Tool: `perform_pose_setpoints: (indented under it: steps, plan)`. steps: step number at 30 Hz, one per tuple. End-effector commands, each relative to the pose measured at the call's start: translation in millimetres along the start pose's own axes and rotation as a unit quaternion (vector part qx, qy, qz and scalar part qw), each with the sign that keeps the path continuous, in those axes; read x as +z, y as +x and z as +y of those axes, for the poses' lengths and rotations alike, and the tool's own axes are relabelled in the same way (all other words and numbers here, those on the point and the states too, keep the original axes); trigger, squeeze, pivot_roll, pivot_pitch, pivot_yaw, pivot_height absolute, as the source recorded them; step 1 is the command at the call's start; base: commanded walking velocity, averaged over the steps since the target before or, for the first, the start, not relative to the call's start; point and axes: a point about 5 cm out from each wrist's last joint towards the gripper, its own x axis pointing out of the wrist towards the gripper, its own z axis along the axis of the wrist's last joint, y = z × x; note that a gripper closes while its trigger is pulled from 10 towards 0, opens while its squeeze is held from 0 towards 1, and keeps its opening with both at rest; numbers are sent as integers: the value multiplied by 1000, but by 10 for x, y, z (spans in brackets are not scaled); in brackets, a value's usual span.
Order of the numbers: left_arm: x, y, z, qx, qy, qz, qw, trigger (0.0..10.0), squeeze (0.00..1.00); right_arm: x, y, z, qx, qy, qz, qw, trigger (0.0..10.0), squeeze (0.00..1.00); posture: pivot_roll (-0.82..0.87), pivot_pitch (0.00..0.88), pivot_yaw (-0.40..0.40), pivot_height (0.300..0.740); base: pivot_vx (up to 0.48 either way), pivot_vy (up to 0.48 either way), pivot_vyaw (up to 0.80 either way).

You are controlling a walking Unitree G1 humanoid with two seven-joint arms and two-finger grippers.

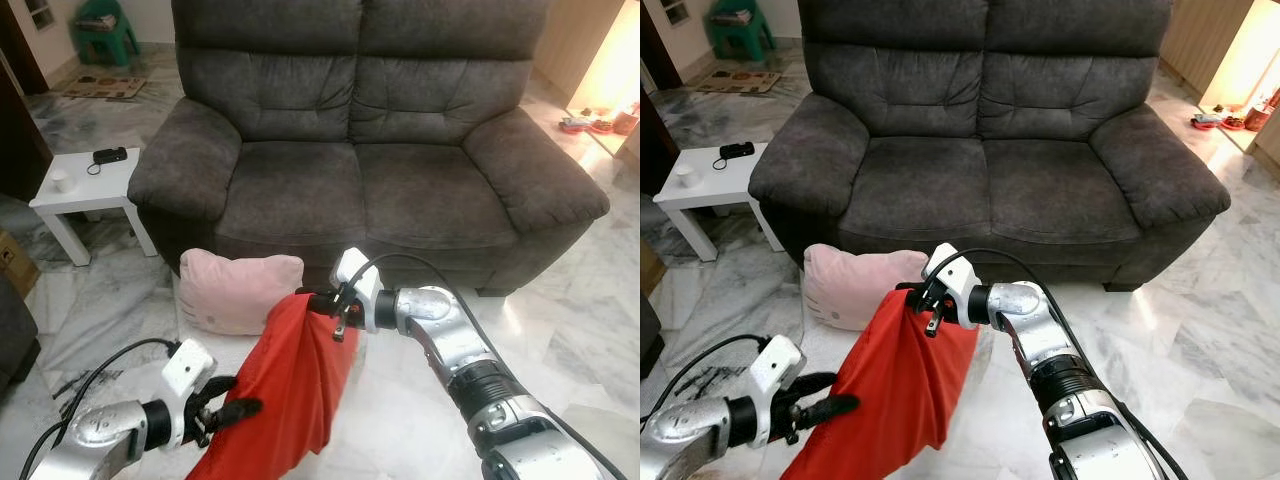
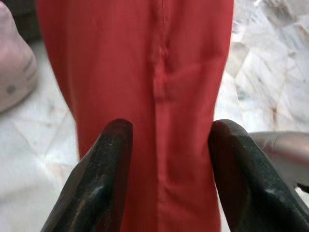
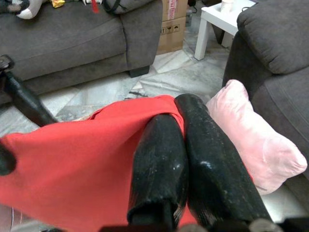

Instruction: Move the pillow to the sofa from floor

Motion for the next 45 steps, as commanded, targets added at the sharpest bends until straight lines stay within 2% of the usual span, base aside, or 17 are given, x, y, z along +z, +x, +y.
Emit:
perform_pose_setpoints:
  steps: [1, 2, 5, 9, 14, 20, 25, 29, 32, 34, 36, 40, 45]
  plan:
    - [42, 17, -69, -25, -4, -10, 1000, 10000, 0, 346, 66, -64, -2, -38, -53, 998, 10000, 0, 162, 0, -70, 740, 0, 0, 0]
    - [113, 25, -94, -34, -9, -29, 999, 10000, 0, 352, 88, -49, 3, -37, -56, 998, 10000, 0, 167, 0, -72, 740, 0, 0, 0]
    - [173, 32, -104, -39, -6, -44, 998, 10000, 0, 362, 111, -34, 6, -37, -57, 998, 10000, 0, 170, 0, -73, 740, 0, 0, 0]
    - [72, 57, -5, -3, 14, -3, 1000, 10000, 0, 368, 134, -11, 12, -37, -59, 998, 10000, 0, 173, 0, -73, 740, 0, 0, 0]
    - [-43, 76, 22, 4, 15, 31, 999, 10000, 0, 385, 135, 3, 20, -40, -61, 997, 10000, 0, 166, 0, -69, 740, 0, 0, 0]
    - [-289, 86, 14, 4, 21, 102, 995, 10000, 0, 381, 135, -3, 21, -42, -58, 997, 10000, 0, 165, 0, -66, 740, 0, 0, 0]
    - [-423, 80, 35, 19, 29, 139, 990, 10000, 0, 387, 129, -9, 22, -42, -58, 997, 10000, 0, 168, 0, -69, 740, 0, 0, 0]
    - [-449, 74, 44, 24, 30, 147, 988, 10000, 0, 389, 127, -12, 21, -42, -58, 997, 10000, 0, 168, 0, -70, 740, 0, 0, 0]
    - [-537, 64, 148, 78, 59, 173, 980, 10000, 0, 382, 109, -21, 22, -41, -56, 997, 10000, 0, 170, 0, -73, 740, 0, 0, 0]
    - [-536, 65, 209, 113, 56, 168, 978, 10000, 0, 377, 100, -24, 23, -42, -55, 997, 10000, 0, 172, 0, -74, 740, 0, 0, 0]
    - [-531, 63, 227, 126, 50, 162, 977, 10000, 0, 377, 93, -30, 22, -42, -55, 997, 10000, 0, 172, 0, -75, 740, 0, 0, 0]
    - [-635, 66, 195, 117, 38, 176, 977, 10000, 0, 385, 74, -44, 21, -43, -55, 997, 10000, 0, 168, 0, -76, 740, 0, 0, 0]
    - [-700, 80, 179, 114, 15, 171, 979, 10000, 0, 400, 55, -62, 20, -44, -57, 997, 10000, 0, 164, 0, -76, 740, 0, 0, 0]
